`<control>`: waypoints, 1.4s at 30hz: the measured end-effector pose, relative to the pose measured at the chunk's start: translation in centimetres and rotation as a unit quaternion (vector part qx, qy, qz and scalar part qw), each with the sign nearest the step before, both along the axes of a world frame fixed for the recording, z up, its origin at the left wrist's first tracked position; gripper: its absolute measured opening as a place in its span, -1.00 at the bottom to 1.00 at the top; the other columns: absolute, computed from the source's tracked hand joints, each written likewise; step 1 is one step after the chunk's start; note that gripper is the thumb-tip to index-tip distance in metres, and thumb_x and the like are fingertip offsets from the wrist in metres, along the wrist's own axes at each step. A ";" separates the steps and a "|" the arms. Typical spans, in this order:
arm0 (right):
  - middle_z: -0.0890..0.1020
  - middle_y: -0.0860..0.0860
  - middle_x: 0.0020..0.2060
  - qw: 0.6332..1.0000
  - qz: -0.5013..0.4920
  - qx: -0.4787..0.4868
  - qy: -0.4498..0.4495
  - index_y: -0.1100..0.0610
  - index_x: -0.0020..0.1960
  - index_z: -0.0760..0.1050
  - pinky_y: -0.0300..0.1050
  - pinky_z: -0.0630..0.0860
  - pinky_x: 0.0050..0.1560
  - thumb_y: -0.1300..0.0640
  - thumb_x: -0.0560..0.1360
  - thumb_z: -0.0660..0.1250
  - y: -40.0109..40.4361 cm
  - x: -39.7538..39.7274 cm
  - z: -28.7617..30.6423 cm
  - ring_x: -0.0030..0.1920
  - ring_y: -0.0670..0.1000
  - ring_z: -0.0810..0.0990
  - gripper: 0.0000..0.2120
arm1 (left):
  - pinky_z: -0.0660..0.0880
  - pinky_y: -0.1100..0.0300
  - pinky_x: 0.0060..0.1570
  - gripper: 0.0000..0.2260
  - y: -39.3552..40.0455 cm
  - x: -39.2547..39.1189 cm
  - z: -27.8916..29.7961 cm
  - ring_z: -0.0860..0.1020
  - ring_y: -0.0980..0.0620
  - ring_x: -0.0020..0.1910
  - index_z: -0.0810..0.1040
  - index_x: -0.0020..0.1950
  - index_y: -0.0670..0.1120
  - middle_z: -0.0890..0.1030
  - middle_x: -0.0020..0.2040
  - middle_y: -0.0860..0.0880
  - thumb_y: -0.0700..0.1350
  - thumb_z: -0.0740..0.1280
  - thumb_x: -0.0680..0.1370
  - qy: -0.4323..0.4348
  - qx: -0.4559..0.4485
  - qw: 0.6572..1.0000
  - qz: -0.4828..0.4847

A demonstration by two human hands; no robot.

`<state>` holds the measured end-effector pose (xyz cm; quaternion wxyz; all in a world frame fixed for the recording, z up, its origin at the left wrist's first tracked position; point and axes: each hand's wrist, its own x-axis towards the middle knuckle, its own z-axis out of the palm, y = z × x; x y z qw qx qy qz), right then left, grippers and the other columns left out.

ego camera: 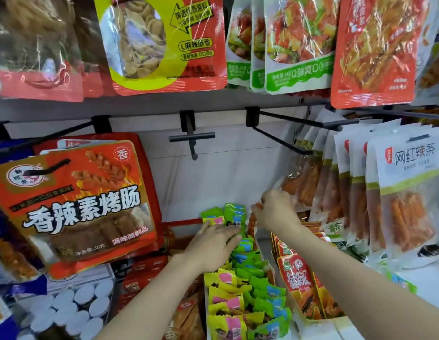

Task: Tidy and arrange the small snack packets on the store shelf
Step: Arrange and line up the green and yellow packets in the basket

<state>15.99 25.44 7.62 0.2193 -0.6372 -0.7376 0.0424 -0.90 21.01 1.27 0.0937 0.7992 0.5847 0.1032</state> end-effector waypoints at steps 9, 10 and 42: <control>0.63 0.15 0.07 0.992 -0.001 -0.123 -0.028 0.20 -0.12 0.55 -0.14 0.48 -0.07 -0.08 0.46 0.42 1.4 -0.2 -2.9 0.13 0.16 0.60 -0.68 | -0.11 0.00 0.50 -0.58 -0.6 0.1 -0.1 0.22 0.06 0.51 0.30 0.52 0.10 0.34 0.52 0.12 0.13 -0.02 0.70 0.010 -0.009 1.000 0.006; 0.65 0.15 0.02 0.991 -0.005 -0.129 -0.024 0.18 -0.23 0.49 -0.15 0.46 -0.12 -0.10 0.44 0.43 1.5 -0.3 -3.0 0.10 0.15 0.61 -0.66 | -0.12 -0.01 0.51 -0.58 -0.7 0.2 -0.1 0.21 0.06 0.52 0.30 0.52 0.10 0.34 0.52 0.12 0.13 -0.03 0.70 0.008 -0.011 1.000 0.007; 0.50 0.07 -0.47 0.942 -0.011 -0.302 0.149 0.15 -0.40 0.35 -0.18 0.42 -0.36 0.11 0.41 0.41 -5.0 2.0 -2.4 -0.42 0.06 0.49 -0.68 | -0.14 -0.13 0.51 -0.72 -6.0 1.7 -0.5 0.00 0.10 0.58 0.40 0.37 0.22 0.23 0.53 0.27 0.10 0.07 0.68 -0.070 -0.025 0.995 0.069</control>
